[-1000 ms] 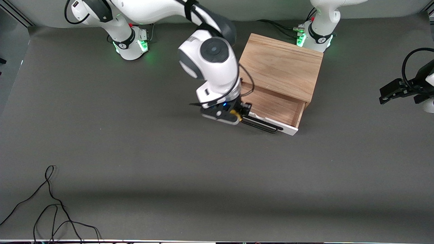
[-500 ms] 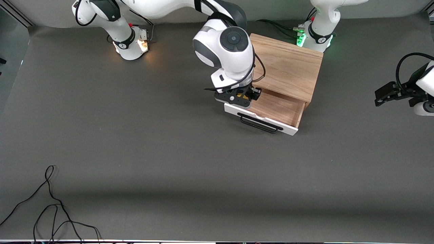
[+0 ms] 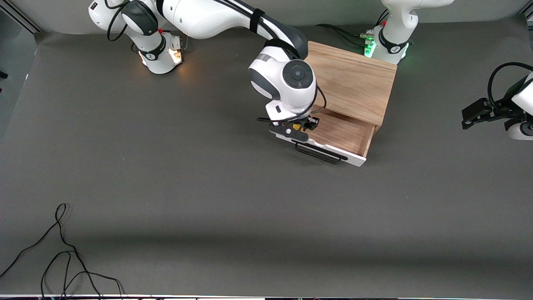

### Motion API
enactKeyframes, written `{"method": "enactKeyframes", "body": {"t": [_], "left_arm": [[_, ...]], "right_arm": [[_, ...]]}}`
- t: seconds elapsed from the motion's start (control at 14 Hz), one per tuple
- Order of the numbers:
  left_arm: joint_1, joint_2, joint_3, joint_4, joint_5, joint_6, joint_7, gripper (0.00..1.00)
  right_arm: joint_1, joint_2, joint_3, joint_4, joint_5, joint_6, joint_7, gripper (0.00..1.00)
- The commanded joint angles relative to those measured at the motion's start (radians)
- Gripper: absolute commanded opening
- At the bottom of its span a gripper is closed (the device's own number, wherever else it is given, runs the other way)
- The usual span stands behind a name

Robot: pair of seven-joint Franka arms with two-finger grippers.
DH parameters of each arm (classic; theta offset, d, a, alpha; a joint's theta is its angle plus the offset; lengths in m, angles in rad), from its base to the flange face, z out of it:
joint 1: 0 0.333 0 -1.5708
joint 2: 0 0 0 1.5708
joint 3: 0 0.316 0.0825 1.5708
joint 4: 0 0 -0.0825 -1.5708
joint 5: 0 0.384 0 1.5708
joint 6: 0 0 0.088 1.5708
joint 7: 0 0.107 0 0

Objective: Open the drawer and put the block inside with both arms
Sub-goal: 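Carry the yellow cube with the right gripper over the open drawer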

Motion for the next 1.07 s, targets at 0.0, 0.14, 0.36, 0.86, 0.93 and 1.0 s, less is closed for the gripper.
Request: {"method": "enactKeyframes", "body": {"t": [0.0, 0.14, 0.36, 0.86, 0.93, 1.0], "left_arm": [[-0.013, -0.034, 0.021, -0.034, -0.013, 0.011, 0.025, 1.00], [-0.015, -0.034, 0.019, -0.034, -0.016, 0.000, 0.026, 1.00], [-0.015, -0.033, 0.017, -0.034, -0.016, -0.005, 0.052, 1.00], [-0.024, -0.030, 0.016, -0.036, -0.018, -0.005, 0.057, 1.00], [-0.023, -0.030, 0.016, -0.036, -0.018, -0.005, 0.057, 1.00], [-0.023, -0.028, 0.016, -0.034, -0.019, -0.005, 0.057, 1.00]], "right_arm": [[0.018, 0.018, -0.003, 0.010, -0.005, 0.031, 0.030, 0.00], [0.020, 0.040, -0.003, 0.010, -0.005, 0.062, 0.030, 0.00], [0.020, 0.057, -0.003, 0.010, -0.005, 0.066, 0.023, 0.00], [0.020, 0.046, -0.008, 0.012, -0.007, 0.066, 0.026, 1.00], [0.018, 0.037, -0.011, 0.016, -0.007, 0.060, 0.026, 1.00], [0.015, 0.015, -0.012, 0.016, -0.007, 0.056, 0.023, 1.00]]}}
